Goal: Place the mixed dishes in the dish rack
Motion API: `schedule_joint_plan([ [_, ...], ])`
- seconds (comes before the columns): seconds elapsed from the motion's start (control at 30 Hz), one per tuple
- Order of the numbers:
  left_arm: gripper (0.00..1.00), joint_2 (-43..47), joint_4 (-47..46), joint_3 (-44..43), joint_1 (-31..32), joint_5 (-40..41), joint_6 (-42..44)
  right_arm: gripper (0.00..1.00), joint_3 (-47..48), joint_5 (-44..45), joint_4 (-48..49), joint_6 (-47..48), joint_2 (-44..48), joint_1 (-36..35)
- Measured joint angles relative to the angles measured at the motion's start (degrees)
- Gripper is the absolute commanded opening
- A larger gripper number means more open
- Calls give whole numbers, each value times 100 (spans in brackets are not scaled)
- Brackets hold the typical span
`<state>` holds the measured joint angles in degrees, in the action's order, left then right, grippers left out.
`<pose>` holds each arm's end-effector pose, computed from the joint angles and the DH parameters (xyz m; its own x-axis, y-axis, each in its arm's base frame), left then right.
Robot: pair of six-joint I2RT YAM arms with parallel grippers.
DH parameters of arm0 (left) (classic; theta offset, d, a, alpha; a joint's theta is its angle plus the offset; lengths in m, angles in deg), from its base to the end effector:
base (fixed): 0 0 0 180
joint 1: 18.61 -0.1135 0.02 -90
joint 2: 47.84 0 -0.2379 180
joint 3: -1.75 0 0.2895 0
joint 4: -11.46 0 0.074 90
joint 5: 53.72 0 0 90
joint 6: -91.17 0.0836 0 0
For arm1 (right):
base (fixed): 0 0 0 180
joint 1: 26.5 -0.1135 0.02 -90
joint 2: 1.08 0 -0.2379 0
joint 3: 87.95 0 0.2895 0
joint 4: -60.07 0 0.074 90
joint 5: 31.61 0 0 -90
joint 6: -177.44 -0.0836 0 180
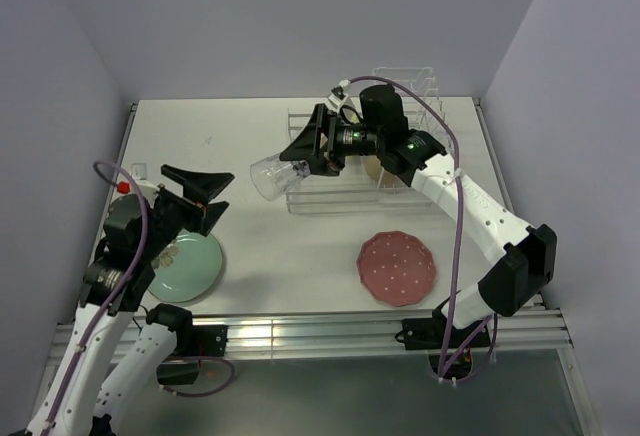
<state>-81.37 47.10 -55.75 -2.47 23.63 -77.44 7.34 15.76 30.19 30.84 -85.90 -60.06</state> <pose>0.2241 -0.0839 0.3311 -0.5062 -0.8493 -0.1500 -0.0962 0.2284 -0.9688 0.3112 0.2744 0.3580 -0.9364 0.1159 -0.3313 -0.2857 0.2965 0.9113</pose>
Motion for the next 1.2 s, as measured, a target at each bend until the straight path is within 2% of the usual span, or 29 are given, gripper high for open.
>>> schedule_joint_plan([
  [0.17, 99, 531, 1091, -144, -4, 737, -192, 0, 184, 472, -844, 664, -24, 72],
  [0.33, 97, 527, 1714, -131, -9, 931, -378, 0, 1250, 1410, -1803, 1563, -323, 72],
  [0.53, 94, -170, 1759, -17, -11, 310, -203, 0, 2966, 2765, -2756, 2437, -1314, 72],
  [0.67, 94, -520, 1744, 109, -11, -101, -42, 0, 3630, 3602, -3191, 2776, -2061, 72],
  [0.87, 94, -249, 1567, 409, -9, -514, -28, 0, 4242, 4795, -3810, 3254, -3126, 15],
  [1.2, 94, -387, 1558, 442, -9, -798, 160, 0, 4325, 5733, -4223, 3528, -3766, -302],
])
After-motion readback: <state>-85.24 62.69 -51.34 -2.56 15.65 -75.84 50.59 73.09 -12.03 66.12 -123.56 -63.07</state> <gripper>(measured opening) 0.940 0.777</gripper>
